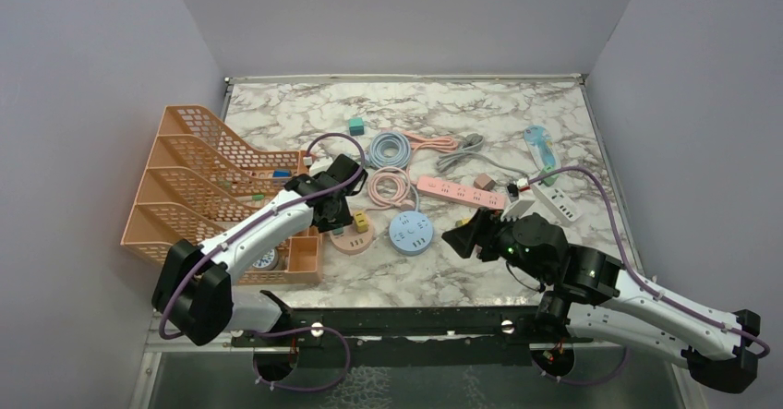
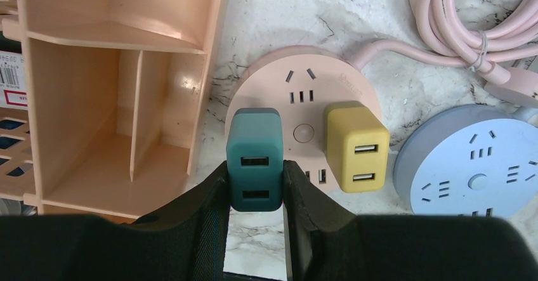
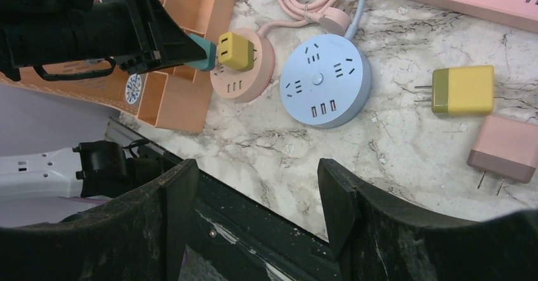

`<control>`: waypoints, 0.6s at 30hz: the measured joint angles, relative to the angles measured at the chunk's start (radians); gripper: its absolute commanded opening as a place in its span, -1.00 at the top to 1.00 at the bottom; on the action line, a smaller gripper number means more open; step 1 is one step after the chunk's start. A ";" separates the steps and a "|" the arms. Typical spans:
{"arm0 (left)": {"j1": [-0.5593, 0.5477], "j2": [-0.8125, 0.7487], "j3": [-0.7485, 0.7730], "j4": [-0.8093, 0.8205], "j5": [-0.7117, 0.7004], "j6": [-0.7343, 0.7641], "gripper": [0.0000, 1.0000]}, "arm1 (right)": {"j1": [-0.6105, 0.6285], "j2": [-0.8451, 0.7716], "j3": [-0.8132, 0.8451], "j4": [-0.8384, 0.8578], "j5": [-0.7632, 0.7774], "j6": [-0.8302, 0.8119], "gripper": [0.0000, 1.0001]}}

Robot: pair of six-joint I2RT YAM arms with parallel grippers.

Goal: Insert the plug

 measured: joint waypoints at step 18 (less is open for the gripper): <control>0.001 0.029 0.017 0.005 0.058 0.004 1.00 | 0.000 0.003 -0.001 0.000 0.002 0.000 -0.38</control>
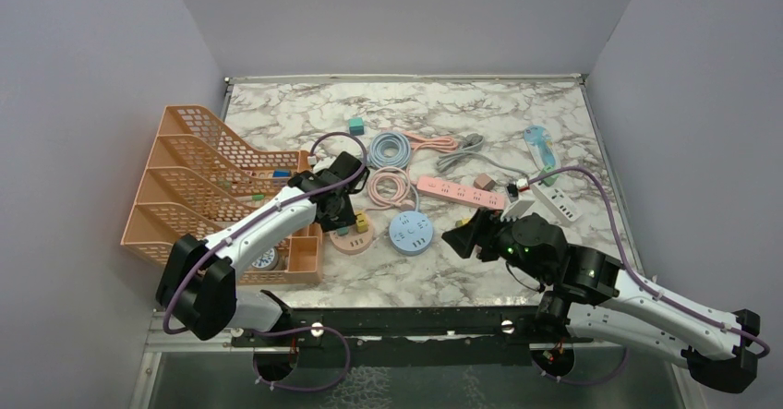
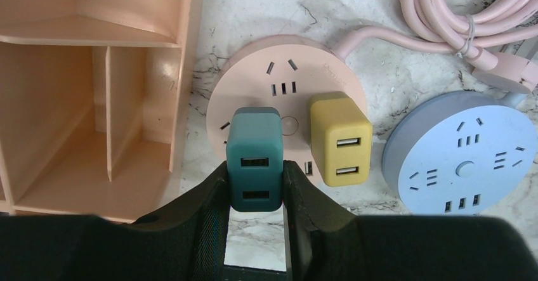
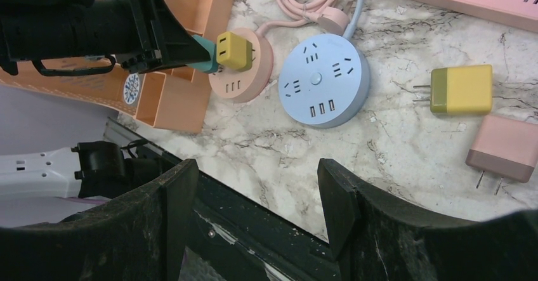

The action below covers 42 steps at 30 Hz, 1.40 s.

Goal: Insert the plug

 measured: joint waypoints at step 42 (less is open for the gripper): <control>-0.028 -0.050 -0.099 0.042 -0.072 -0.210 1.00 | 0.000 -0.008 -0.010 -0.001 0.001 0.001 -0.38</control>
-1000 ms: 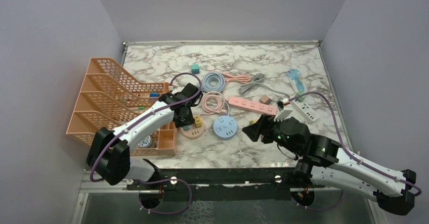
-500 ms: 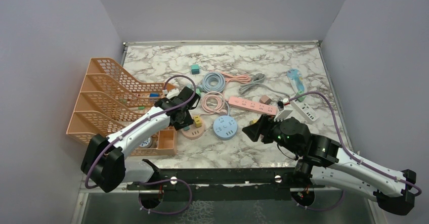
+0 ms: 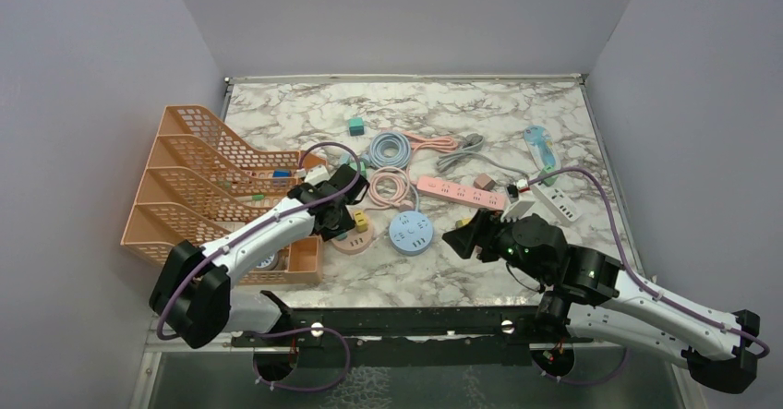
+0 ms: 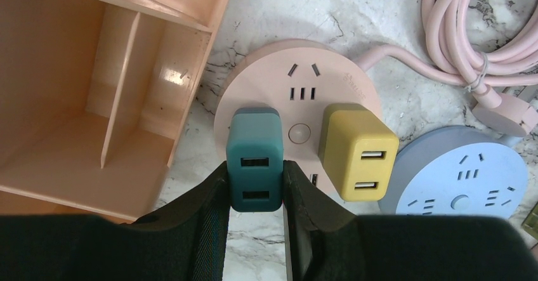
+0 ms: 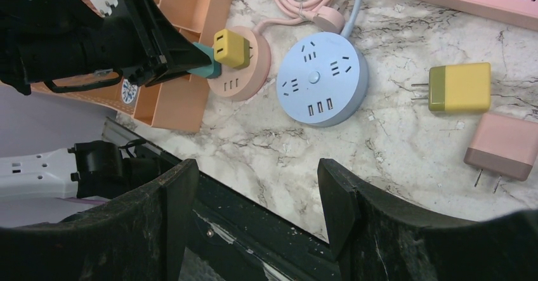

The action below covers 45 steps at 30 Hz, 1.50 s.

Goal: Insert the plug

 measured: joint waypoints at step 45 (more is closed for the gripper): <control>-0.017 0.010 0.220 -0.074 -0.027 0.215 -0.36 | 0.000 0.061 0.064 -0.155 0.089 0.015 -0.38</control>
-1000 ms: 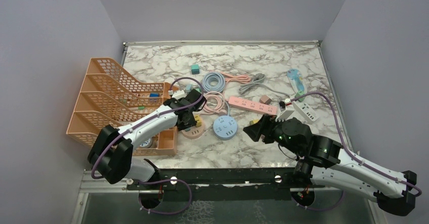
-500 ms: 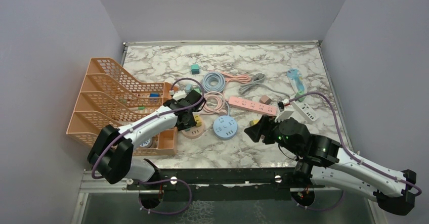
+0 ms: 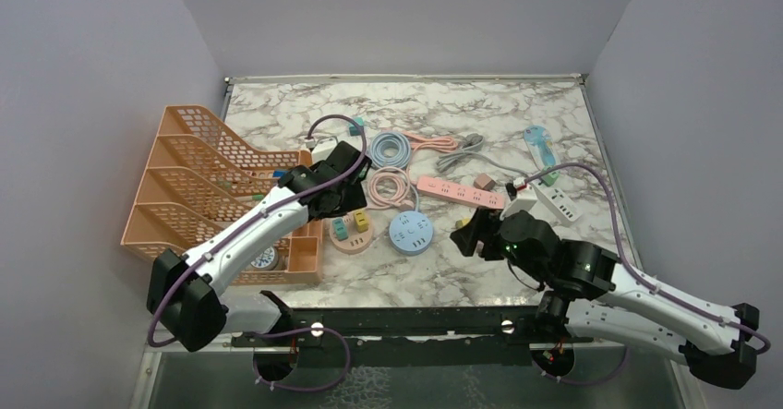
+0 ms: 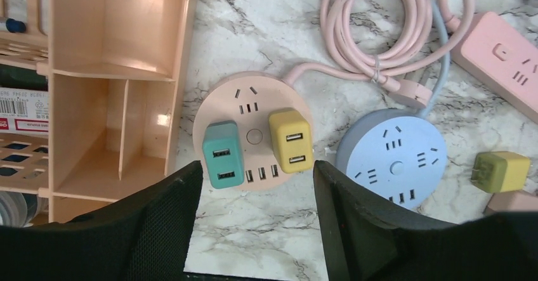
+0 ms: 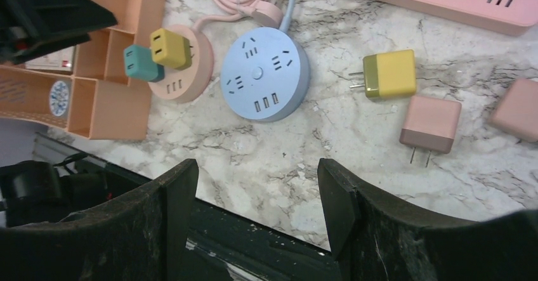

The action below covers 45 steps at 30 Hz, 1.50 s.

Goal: Insert the plug

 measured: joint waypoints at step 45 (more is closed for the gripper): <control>0.000 -0.349 -0.349 0.661 0.469 0.139 -0.72 | -0.468 0.786 0.101 0.164 -0.291 -0.475 -0.05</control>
